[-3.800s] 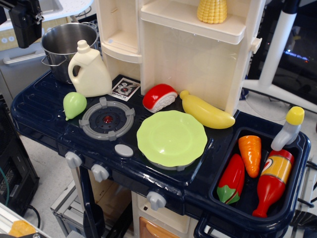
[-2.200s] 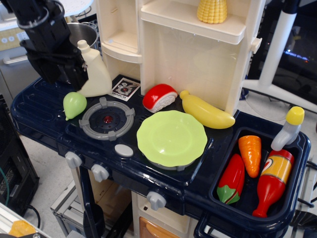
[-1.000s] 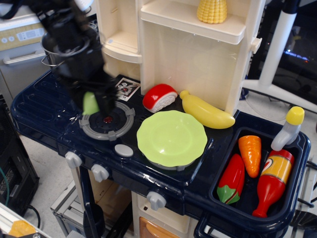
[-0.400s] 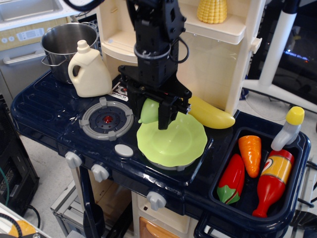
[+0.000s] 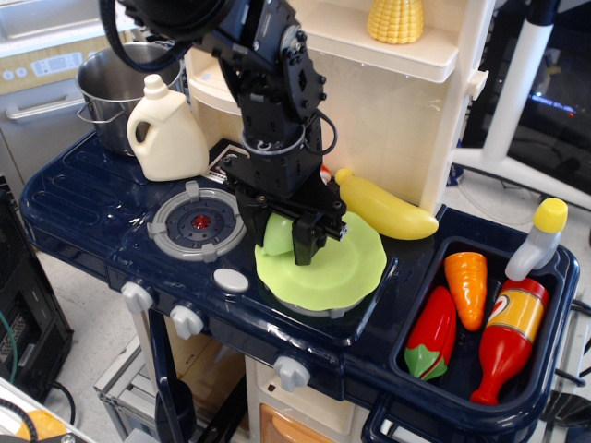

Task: Put pear on plate

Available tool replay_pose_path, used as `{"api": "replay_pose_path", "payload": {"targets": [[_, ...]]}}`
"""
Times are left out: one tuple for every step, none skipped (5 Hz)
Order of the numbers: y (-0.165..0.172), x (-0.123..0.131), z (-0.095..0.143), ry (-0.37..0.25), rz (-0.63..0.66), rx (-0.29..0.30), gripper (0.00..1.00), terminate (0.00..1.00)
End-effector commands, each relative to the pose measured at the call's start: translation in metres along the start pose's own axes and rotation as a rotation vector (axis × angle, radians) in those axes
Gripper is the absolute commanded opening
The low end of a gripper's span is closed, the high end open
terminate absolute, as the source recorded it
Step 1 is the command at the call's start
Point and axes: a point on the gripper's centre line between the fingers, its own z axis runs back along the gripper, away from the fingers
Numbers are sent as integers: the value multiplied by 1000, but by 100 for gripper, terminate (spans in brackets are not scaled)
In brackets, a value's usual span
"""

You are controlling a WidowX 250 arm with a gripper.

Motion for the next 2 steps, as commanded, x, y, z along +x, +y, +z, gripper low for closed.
{"api": "replay_pose_path", "payload": {"targets": [[-6, 5, 7, -35, -36, -19, 100, 0], [-6, 5, 7, -35, -36, -19, 100, 100]]}}
